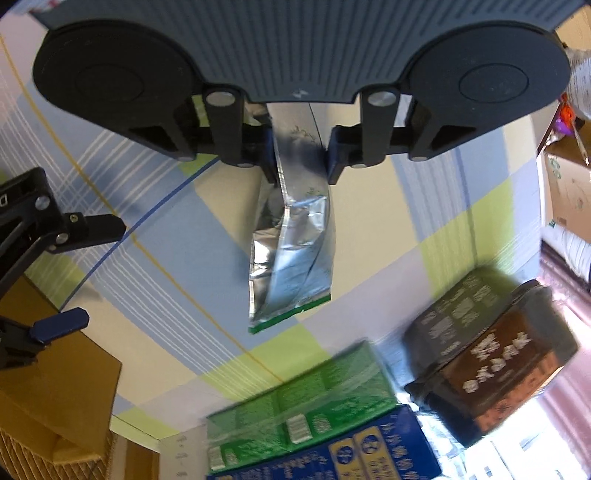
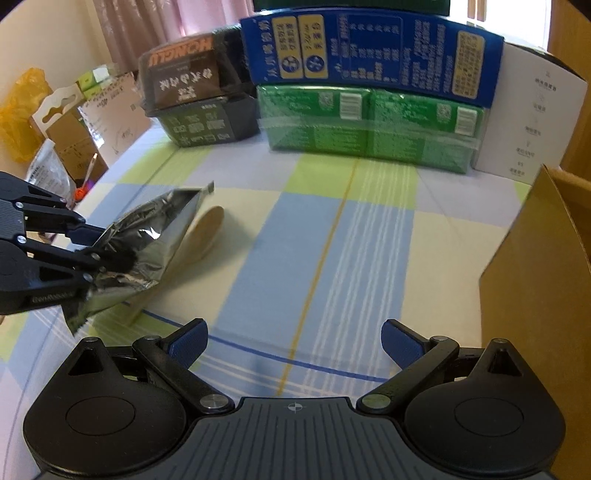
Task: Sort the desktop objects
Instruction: 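Grasp the silver foil bag with the left tool while the right tool grasps the wooden spoon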
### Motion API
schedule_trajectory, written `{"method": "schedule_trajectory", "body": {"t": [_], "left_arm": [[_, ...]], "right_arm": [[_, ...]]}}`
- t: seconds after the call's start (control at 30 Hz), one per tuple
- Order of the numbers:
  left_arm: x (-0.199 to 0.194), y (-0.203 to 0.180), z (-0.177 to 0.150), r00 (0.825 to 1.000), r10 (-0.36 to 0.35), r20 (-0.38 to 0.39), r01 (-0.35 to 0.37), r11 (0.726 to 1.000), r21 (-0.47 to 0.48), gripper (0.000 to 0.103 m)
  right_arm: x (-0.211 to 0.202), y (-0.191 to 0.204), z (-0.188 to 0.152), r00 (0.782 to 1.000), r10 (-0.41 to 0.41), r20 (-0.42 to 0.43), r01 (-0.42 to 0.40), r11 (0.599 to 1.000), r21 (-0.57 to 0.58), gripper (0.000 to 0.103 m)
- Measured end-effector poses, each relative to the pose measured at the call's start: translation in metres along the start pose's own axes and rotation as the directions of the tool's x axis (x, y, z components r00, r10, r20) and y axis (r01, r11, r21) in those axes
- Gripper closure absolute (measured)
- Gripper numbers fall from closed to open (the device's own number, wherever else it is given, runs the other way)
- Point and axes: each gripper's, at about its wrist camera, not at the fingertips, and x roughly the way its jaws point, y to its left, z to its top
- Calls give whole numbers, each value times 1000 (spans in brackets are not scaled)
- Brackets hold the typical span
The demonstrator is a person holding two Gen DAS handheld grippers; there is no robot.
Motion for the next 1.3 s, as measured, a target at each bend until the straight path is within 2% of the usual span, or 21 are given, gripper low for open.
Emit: {"method": "schedule_trajectory", "body": {"t": [0.17, 0.33, 0.5, 0.57, 0.8, 0.93, 1.1, 1.3], "left_arm": [[-13, 19, -16, 999, 52, -12, -52, 998, -26, 95], [-19, 35, -30, 999, 52, -1, -52, 998, -42, 96], [-18, 37, -31, 1000, 6, 27, -5, 1000, -30, 83], [-12, 34, -30, 1000, -14, 28, 15, 1000, -21, 72], [10, 17, -27, 999, -52, -17, 52, 998, 24, 59], [25, 21, -25, 997, -51, -50, 50, 999, -12, 56], [25, 32, -26, 996, -70, -53, 67, 996, -56, 68], [27, 60, -41, 996, 24, -86, -36, 989, -146, 69]], "right_arm": [[1, 17, 4, 1000, 27, 10, -27, 1000, -13, 5], [9, 31, 4, 999, 40, 4, -40, 999, -23, 5], [16, 34, 3, 999, 38, -7, -38, 999, -25, 5], [17, 34, 2, 999, 36, -8, -37, 999, -25, 5], [23, 33, 2, 999, 36, -8, -36, 999, -20, 5], [28, 32, 3, 999, 45, 0, -45, 999, -10, 5], [33, 39, 9, 997, 73, 25, -73, 997, -4, 5], [50, 52, 24, 993, 85, 78, -85, 996, 7, 6]]}}
